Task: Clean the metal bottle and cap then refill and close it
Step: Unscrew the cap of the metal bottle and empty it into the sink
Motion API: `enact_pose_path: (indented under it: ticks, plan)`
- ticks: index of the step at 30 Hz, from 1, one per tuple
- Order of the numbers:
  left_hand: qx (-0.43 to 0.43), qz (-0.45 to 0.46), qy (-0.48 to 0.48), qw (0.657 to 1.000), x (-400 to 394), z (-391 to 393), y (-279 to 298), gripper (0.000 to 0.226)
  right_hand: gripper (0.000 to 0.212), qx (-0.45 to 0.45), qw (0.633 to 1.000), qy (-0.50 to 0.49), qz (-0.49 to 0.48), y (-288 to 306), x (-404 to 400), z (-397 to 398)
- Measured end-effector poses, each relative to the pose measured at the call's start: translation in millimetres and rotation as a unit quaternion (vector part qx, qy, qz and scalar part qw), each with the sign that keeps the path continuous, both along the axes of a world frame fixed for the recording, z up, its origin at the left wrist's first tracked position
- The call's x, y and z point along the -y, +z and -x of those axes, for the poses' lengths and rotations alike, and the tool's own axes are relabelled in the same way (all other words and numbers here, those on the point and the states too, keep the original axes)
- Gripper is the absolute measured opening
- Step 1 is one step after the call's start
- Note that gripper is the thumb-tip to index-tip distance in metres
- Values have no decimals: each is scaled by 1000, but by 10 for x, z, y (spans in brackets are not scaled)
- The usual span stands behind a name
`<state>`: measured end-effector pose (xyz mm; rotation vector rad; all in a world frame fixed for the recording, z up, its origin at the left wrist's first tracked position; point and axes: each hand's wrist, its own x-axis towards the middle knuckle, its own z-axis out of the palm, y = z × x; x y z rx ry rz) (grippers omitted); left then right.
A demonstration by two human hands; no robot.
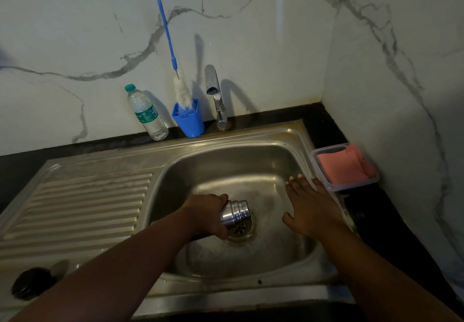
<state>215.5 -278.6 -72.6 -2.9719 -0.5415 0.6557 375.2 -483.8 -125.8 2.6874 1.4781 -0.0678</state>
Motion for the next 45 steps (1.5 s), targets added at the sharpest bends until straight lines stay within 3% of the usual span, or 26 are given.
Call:
enact_pose_path:
  ticks: [45]
  plan:
    - [-24,-28,-8,999,-11,40,-3,76,81,-6,1000,-1,-2,11,-7,4]
